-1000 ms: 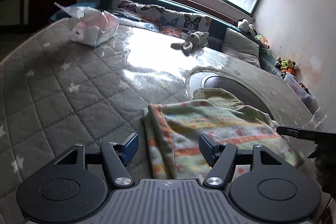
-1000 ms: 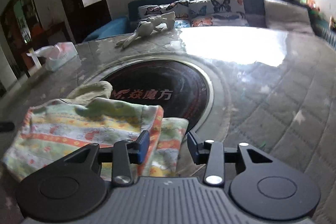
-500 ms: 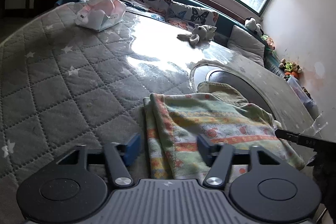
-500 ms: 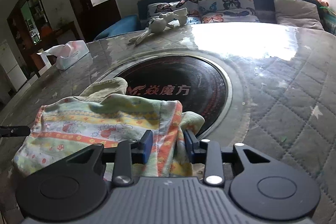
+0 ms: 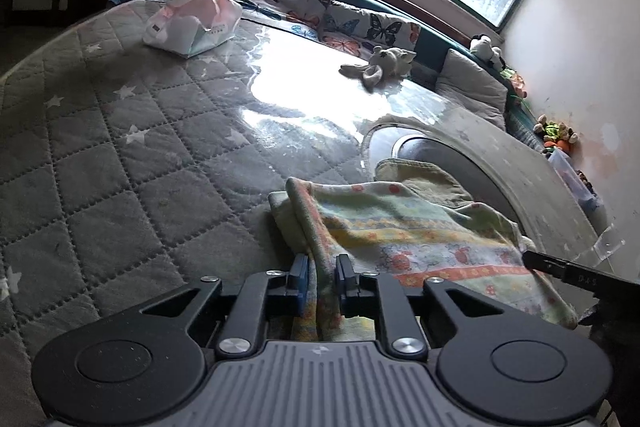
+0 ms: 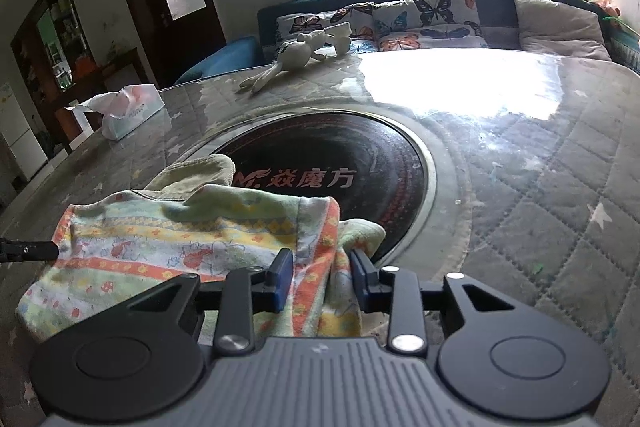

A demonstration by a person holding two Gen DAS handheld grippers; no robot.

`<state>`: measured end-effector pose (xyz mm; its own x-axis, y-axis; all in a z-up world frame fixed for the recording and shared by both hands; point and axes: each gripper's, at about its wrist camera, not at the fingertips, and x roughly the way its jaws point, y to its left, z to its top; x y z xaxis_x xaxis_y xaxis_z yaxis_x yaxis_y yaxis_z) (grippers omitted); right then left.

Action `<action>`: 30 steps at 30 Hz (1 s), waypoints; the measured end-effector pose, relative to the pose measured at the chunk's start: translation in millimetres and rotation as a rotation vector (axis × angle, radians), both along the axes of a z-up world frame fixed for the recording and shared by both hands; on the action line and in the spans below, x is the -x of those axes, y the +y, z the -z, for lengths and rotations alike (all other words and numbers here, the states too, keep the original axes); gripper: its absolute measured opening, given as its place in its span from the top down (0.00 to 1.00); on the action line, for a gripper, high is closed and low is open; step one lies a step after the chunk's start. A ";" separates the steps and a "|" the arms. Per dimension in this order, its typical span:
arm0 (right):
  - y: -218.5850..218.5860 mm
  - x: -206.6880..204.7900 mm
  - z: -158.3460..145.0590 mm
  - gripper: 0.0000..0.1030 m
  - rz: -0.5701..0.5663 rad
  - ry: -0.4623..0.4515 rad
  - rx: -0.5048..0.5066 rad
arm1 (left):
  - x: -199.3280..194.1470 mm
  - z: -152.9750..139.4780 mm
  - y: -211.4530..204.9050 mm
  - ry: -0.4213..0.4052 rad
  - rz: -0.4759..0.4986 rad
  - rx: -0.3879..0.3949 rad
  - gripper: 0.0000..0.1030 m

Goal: Fold clothes
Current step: 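Grasp the shirt edge with the left gripper while the right gripper grasps it too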

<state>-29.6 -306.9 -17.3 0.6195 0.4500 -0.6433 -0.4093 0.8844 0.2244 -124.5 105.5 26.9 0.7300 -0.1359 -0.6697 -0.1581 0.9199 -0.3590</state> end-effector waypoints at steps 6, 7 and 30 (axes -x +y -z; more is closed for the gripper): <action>2.2 -0.6 1.9 0.68 0.007 -0.008 -0.003 | -1.2 0.5 -2.6 -0.003 0.002 -0.003 0.75; 3.1 -0.2 1.9 0.69 0.005 -0.009 0.000 | -1.2 0.1 -3.2 -0.005 0.004 -0.003 0.75; 0.2 -0.2 2.7 0.76 0.015 0.005 -0.038 | -3.3 4.3 -8.4 -0.003 0.002 -0.021 0.78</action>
